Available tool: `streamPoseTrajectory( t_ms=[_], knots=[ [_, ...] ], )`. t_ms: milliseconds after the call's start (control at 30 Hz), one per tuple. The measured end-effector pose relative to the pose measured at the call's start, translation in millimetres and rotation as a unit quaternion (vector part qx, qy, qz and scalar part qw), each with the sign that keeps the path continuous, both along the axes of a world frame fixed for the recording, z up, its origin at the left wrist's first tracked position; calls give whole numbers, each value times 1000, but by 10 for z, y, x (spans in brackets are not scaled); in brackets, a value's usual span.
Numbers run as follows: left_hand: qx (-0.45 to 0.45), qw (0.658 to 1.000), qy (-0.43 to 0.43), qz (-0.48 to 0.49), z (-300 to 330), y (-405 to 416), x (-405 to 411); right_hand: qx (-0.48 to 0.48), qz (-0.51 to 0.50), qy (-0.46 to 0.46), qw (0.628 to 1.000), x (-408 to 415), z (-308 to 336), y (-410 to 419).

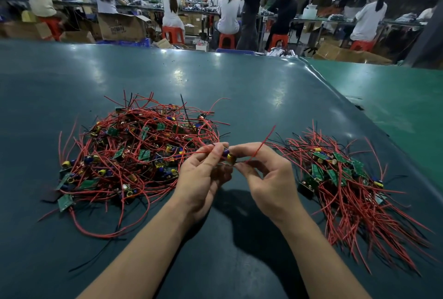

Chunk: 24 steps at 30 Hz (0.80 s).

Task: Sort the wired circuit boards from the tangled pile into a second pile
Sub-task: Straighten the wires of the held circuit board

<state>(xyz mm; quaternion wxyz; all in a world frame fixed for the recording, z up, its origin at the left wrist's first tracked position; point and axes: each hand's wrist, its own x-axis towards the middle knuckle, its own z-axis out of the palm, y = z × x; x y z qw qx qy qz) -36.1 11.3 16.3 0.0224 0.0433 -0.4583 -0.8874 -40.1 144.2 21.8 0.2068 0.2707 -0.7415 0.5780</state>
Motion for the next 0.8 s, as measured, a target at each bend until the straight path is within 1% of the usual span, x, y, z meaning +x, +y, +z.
streamPoseTrajectory(
  t_ms=[67, 100, 167, 233, 300, 333, 400, 467, 533, 667, 733, 800],
  knots=[
    [-13, 1000, 0, 9, -9, 14, 6, -10, 6, -21, 1000, 4, 12, 14],
    [-17, 1000, 1, 14, -10, 16, 4, -26, 20, -46, 998, 12, 18, 18],
    [-15, 1000, 6, 20, 1, -2, -4, -81, 64, -105, 989, 5, 33, 34],
    [-10, 999, 30, 13, 14, -24, -6, -130, 60, -145, 979, -5, 50, 49],
    [-35, 997, 61, -21, 2, -18, 9, -151, 43, -187, 970, -10, 78, 22],
    [-50, 995, 68, -51, -3, -3, 28, -154, 51, -215, 963, -6, 92, 9],
    [-67, 991, 54, -102, -5, 28, 63, -155, 80, -264, 949, -9, 85, 11],
    [-73, 990, 41, -110, -1, 29, 73, -159, 85, -293, 939, -21, 93, 44],
    [-74, 991, 39, -107, 0, 19, 65, -171, 99, -306, 931, -30, 98, 75],
    [-66, 985, 26, -155, -17, 10, 68, -210, 76, -301, 927, -42, 86, 57],
    [-79, 987, 27, -136, -12, -1, 57, -216, 70, -290, 930, -56, 75, 57],
    [-103, 990, 38, -85, -22, -22, 37, -185, 74, -285, 938, -66, 66, 80]
  ],
)
